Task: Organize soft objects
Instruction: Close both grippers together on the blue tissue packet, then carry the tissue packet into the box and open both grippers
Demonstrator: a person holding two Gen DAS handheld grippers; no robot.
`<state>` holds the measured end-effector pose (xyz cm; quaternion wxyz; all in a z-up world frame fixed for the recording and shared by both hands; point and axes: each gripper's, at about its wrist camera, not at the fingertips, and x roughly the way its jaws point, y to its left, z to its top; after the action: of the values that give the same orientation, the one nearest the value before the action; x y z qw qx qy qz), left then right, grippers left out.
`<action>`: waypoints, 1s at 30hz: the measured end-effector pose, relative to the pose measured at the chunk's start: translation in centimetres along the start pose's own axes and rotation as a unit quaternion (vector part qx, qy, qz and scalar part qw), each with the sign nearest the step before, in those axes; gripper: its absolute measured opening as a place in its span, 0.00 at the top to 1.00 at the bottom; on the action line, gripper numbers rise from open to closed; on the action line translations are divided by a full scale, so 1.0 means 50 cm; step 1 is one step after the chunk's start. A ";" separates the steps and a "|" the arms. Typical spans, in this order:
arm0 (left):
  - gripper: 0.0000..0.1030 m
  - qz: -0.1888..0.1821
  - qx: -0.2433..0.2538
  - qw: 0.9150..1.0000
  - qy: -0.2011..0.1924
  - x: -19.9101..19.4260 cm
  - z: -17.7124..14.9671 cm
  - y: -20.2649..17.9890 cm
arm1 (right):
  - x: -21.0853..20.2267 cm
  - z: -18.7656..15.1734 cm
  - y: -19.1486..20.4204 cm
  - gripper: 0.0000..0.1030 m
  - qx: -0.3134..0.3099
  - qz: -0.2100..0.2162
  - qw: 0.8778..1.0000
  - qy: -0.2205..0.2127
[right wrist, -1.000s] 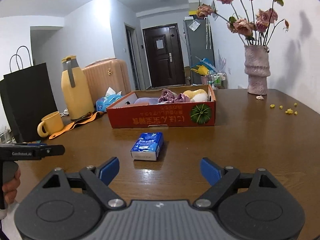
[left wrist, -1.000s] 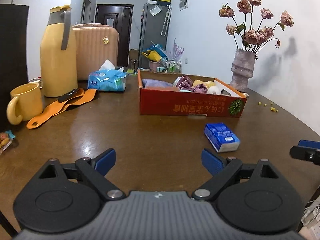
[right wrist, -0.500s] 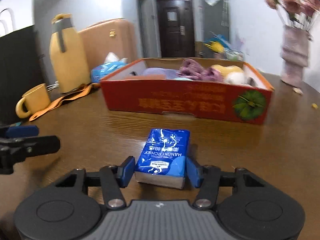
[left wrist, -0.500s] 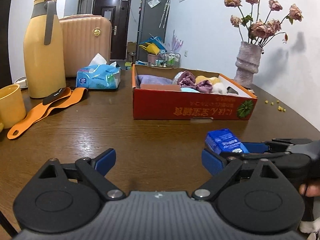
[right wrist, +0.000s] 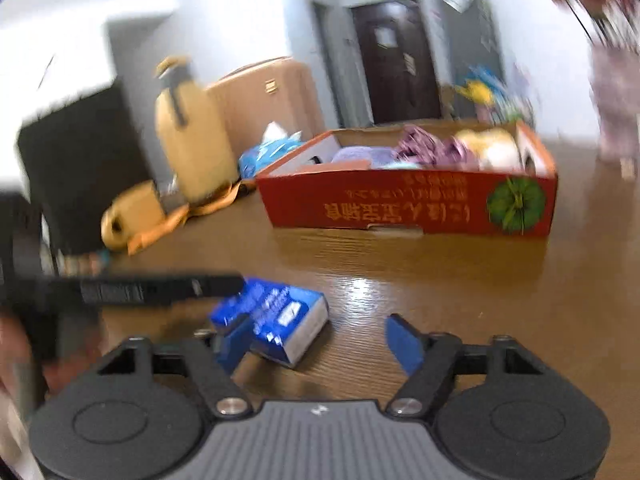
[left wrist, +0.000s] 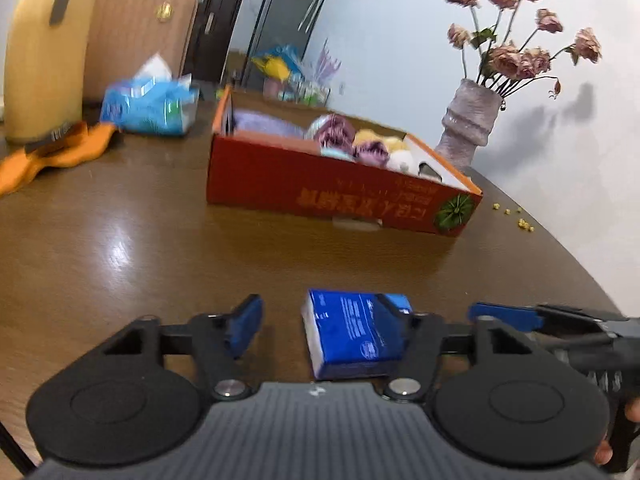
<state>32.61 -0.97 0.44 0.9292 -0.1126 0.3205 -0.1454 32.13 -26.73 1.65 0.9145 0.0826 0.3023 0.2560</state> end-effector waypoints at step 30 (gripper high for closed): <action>0.71 -0.057 -0.076 0.993 0.073 -0.106 -0.090 -0.013 | -0.076 -0.113 0.052 0.70 0.102 0.002 0.995 0.005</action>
<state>25.65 -0.27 0.15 0.8822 -0.1901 0.3909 -0.1810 25.07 -26.50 -0.14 0.8992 0.1749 0.3312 0.2263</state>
